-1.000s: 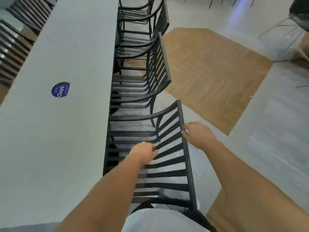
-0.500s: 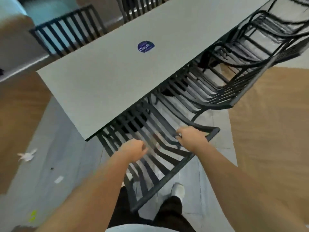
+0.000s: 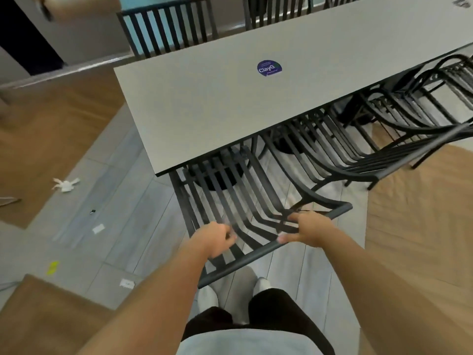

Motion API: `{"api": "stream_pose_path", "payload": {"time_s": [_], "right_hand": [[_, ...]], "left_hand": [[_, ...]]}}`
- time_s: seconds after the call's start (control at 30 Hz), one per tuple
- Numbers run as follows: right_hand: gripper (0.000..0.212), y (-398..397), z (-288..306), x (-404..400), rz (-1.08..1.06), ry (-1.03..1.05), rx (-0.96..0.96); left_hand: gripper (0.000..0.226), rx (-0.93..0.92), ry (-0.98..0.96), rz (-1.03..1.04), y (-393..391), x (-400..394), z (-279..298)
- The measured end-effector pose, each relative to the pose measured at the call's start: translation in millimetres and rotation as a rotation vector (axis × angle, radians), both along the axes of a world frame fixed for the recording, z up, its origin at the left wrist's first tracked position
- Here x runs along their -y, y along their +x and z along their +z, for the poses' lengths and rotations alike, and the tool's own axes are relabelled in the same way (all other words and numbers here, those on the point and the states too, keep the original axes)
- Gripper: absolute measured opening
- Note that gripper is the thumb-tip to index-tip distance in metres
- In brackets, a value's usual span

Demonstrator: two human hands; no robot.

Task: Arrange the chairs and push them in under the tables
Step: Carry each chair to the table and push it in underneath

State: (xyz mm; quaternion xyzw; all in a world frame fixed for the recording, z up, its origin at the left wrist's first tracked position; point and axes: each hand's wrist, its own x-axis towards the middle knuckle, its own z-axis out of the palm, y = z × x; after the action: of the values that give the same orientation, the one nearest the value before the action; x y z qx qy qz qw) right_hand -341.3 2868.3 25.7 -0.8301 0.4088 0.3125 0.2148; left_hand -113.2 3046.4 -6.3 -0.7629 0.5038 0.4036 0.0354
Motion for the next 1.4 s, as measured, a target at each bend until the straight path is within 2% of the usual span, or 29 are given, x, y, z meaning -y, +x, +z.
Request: {"api": "stream_pose_path", "payload": {"time_s": [0.03,0.1,0.3,0.5,0.57,0.63,0.77,0.97,1.4], "right_hand": [[0.107,-5,-2,-1,0.049,0.008,-0.027],[0.105,-12,-9,-1,0.118,0.024,-0.054],[0.064,-27,-46,29,0.366,-0.07,-0.054],[0.029,-38,-61,57,0.509,-0.049,0.051],[0.027,-39,-63,60,0.542,-0.065,0.056],[0.026,-40,-64,59,0.575,-0.106,0.051],[0.021,-40,-68,63,0.598,-0.151,0.032],[0.02,-48,-70,81,0.6,-0.167,-0.005],[0.021,-36,-74,143,0.551,-0.206,-0.038]], "left_hand": [[0.047,-0.012,0.018,0.018,-5,-5,0],[0.049,-0.028,0.078,0.044,-16,-15,-3],[0.074,-0.055,0.17,0.294,-56,-30,-16],[0.075,0.068,0.136,0.448,-100,-36,-26],[0.067,0.149,0.12,0.467,-105,-35,-33],[0.05,0.224,0.138,0.461,-108,-33,-39],[0.033,0.257,0.218,0.436,-107,-20,-42],[0.048,0.269,0.197,0.358,-112,-5,-49],[0.048,0.32,0.107,0.303,-108,49,-59]]}}
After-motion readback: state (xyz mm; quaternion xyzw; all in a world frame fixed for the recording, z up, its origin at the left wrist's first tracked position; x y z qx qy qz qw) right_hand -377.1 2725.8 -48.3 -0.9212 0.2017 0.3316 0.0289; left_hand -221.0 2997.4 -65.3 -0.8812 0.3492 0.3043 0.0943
